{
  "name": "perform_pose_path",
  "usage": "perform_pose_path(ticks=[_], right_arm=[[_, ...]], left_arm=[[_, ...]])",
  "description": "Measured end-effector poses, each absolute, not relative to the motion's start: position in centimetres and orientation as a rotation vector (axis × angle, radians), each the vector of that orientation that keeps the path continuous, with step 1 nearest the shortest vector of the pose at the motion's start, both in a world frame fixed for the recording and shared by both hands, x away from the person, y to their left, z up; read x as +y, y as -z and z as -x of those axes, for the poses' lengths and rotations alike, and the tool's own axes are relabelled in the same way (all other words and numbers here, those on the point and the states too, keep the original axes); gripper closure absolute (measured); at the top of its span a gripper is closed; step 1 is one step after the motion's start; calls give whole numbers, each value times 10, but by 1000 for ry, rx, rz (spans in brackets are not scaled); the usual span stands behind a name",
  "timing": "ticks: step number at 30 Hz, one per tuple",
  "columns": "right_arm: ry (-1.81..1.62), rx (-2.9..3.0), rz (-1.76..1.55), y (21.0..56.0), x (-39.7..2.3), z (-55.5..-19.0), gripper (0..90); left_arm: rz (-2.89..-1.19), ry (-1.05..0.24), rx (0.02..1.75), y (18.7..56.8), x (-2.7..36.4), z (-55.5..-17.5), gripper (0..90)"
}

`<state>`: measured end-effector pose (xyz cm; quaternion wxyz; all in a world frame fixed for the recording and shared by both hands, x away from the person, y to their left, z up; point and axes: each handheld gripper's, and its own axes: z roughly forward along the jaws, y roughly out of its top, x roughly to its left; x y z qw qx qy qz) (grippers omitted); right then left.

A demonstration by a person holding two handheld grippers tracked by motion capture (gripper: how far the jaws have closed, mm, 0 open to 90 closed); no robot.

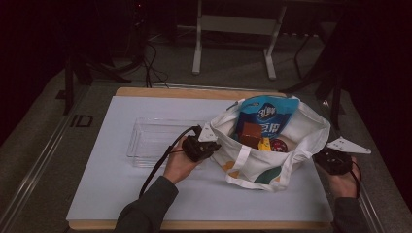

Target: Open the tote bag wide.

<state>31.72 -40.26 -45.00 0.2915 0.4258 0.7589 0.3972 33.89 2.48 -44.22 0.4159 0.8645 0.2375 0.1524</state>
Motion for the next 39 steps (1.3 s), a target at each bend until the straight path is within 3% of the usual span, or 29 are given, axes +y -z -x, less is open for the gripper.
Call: perform_pose_path(ticks=[15, 26, 39], right_arm=[[-1101, 1991, -1062, 423, -401, -302, 875], [-1031, 2026, -1062, 443, -399, -294, 874], [-877, 2105, -1102, 473, -394, -306, 874]], left_arm=[[-2124, -363, 554, 426, 25, -328, 877], [-2215, -421, 534, 437, 14, -327, 877], [-2315, -395, 582, 463, 3, -334, 879]])
